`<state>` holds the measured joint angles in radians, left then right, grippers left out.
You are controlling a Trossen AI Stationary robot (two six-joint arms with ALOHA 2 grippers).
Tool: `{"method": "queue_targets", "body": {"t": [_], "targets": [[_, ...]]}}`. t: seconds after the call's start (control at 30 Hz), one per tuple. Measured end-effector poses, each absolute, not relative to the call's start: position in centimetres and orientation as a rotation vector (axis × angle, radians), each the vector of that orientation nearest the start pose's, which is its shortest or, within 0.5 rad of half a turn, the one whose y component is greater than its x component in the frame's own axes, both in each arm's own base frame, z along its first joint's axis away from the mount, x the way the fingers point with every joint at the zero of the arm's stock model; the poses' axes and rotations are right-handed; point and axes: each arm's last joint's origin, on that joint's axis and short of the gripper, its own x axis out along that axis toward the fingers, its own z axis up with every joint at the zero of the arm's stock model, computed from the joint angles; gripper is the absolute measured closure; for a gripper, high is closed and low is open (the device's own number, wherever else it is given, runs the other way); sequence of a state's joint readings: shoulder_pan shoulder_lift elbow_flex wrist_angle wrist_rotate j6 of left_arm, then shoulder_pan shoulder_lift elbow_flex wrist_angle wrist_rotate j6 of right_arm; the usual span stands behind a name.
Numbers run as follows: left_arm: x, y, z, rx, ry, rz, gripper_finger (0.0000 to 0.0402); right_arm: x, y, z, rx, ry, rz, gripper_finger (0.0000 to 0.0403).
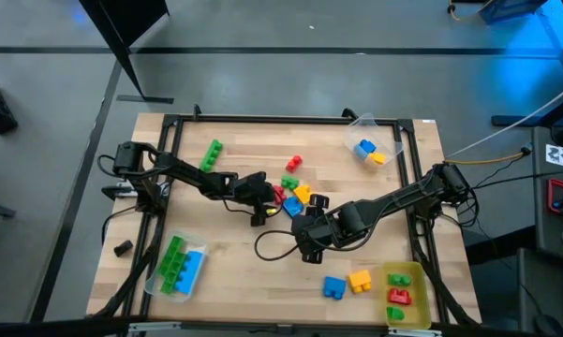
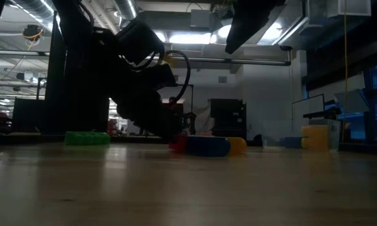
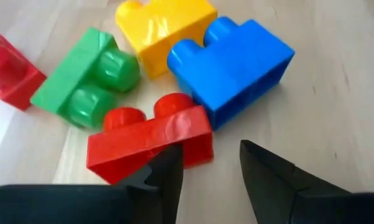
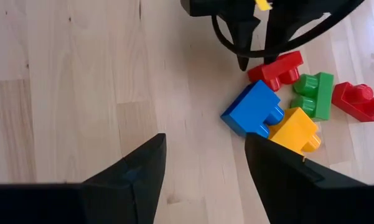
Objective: Sort blocks by size
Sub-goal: Put the bottom 2 stud red game piece into the yellow bin
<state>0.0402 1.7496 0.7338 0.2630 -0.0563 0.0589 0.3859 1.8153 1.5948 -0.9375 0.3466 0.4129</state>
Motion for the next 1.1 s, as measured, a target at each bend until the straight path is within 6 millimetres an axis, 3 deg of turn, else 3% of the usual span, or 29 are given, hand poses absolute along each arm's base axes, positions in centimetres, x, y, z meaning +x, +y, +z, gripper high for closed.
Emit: {"method": "queue_targets", "body": {"t": [0.2, 0.53, 1.1], "targets": [[31.8, 1.9, 12.2, 0.011, 0.736, 0.11, 0.0258, 35.0, 13.2, 27.7, -0.042, 1.057, -0.186, 0.0183], [32.4, 2.1, 10.3, -0.046, 0.735, 0.139, 0.0258, 35.0, 13.2, 27.8, -0.042, 1.057, -0.186, 0.0183], [32.7, 2.3, 10.8, -0.001, 0.678, 0.193, 0.0258, 35.0, 13.2, 27.7, -0.044, 1.06, -0.187, 0.0183]]}}
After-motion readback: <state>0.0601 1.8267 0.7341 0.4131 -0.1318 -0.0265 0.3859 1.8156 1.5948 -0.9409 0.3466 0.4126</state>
